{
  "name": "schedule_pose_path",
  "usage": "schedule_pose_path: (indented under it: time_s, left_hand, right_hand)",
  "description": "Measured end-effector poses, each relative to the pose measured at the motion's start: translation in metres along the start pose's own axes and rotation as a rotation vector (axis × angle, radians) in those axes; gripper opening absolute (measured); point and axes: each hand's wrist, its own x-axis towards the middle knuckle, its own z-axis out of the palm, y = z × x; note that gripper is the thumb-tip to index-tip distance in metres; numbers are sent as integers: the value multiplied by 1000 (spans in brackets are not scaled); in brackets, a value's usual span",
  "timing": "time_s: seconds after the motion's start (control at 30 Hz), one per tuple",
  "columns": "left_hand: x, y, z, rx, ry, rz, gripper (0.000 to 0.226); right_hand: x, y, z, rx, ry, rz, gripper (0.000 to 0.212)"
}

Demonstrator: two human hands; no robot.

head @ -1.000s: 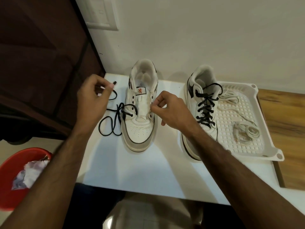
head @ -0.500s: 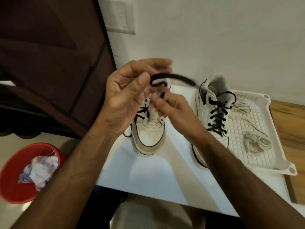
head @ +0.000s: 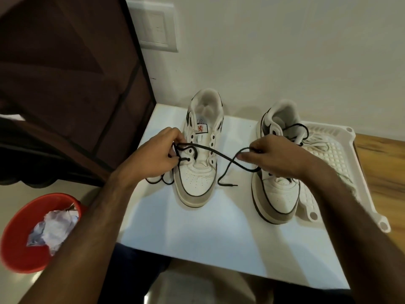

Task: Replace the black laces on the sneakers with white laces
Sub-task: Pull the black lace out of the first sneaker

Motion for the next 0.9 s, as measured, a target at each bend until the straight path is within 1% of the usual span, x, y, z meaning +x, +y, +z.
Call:
schedule_pose_path:
  time_s: [0.07, 0.1, 0.17, 0.2, 0.27, 0.37, 0.43, 0.53, 0.57, 0.67, 0.73, 0.83, 0.9]
  left_hand:
    - [-1, 2, 1, -32, -19, -27, 34]
    - [-2, 5, 0, -33, -21, -40, 35]
    - [-4, 9, -2, 18, 5, -55, 42]
    - [-5, 10, -4, 57, 29, -53, 46]
    - [-7, 13, -7, 114, 68, -22, 49]
    - [-10, 16, -9, 159, 32, 64, 44]
    - [-12, 18, -9, 151, 26, 93, 38]
    - [-13, 22, -10, 130, 103, 101, 33]
    - [-13, 23, -10, 171, 138, 113, 37]
    - [-9, 23, -8, 388, 172, 127, 52]
    - [-6, 19, -5, 471, 131, 99, 47]
    - [-4, 14, -2, 382, 85, 119, 31]
    - [-4, 12, -2, 299, 65, 144, 27]
  right_hand:
    - [-2, 0, 5, -157, 23, 22, 27]
    - [-5, -3, 8, -191, 16, 21, 25]
    - [-5, -7, 15, -226, -26, -2, 43]
    - [-5, -9, 18, -251, -19, -22, 51]
    - [-4, -17, 29, -259, 82, -94, 53]
    - [-1, -33, 42, -162, 319, -258, 44]
    - [4, -42, 49, -151, 374, -305, 35]
    - [9, -45, 60, -107, 334, -254, 16]
    - [11, -43, 64, -110, 328, -228, 15]
    - [13, -40, 72, -167, 346, -158, 34]
    - [14, -41, 73, -196, 360, -109, 42]
    - [14, -44, 73, -148, 346, -30, 43]
    - [13, -45, 74, -112, 331, -7, 42]
